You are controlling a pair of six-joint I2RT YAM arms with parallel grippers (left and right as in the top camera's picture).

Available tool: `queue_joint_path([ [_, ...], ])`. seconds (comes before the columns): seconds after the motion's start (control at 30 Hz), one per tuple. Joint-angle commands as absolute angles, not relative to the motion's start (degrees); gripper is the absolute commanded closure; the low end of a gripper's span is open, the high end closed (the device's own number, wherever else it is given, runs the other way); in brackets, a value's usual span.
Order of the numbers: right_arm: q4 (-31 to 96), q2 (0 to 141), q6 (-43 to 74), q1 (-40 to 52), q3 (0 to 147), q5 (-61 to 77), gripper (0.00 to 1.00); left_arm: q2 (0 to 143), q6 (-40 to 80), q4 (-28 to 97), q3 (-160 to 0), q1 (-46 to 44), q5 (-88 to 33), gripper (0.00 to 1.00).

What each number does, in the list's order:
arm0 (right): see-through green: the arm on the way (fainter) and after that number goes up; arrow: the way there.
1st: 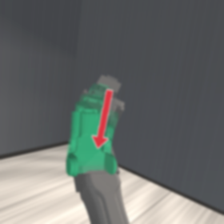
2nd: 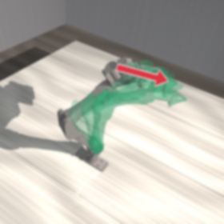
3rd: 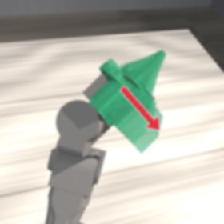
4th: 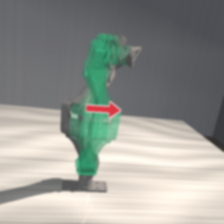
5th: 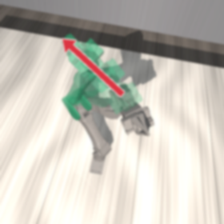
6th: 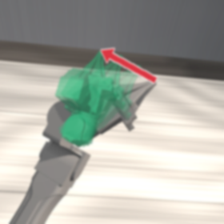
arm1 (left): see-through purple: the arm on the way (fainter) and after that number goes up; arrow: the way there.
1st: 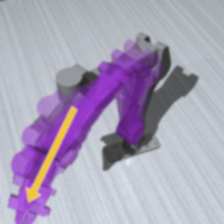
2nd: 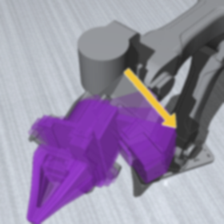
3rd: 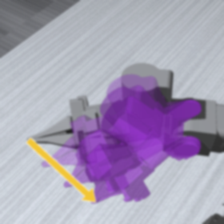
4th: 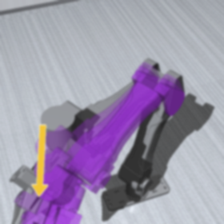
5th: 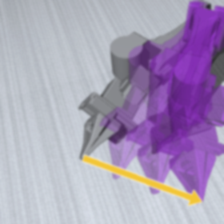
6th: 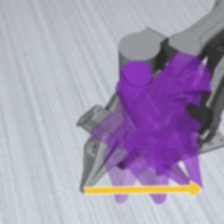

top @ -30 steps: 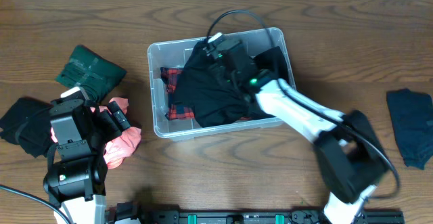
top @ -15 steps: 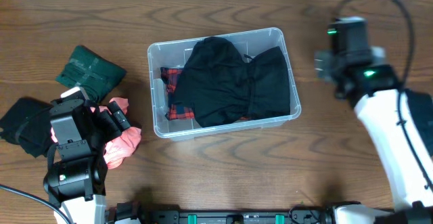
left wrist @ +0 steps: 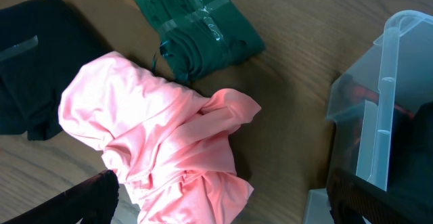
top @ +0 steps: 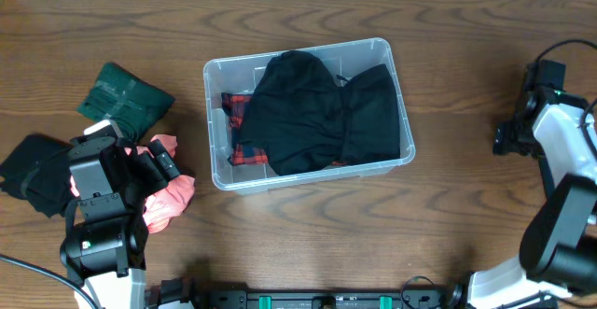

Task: Pack container
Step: 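Return the right gripper to the remaining black cloth and grasp it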

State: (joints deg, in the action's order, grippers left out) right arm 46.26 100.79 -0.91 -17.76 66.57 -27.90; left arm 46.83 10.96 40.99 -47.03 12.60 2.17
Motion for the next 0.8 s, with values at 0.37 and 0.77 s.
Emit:
queue_joint_path([
  [0.37,42.5,111.9,-1.1,-27.7,66.3,-30.2,0.05,46.7,11.7,41.1,-48.2,12.8,3.2,0.02],
  [0.77,40.3,114.5,0.4,-34.1,66.3,-26.3,0.51,46.7,11.7,41.1,-48.2,12.8,3.3,0.02],
])
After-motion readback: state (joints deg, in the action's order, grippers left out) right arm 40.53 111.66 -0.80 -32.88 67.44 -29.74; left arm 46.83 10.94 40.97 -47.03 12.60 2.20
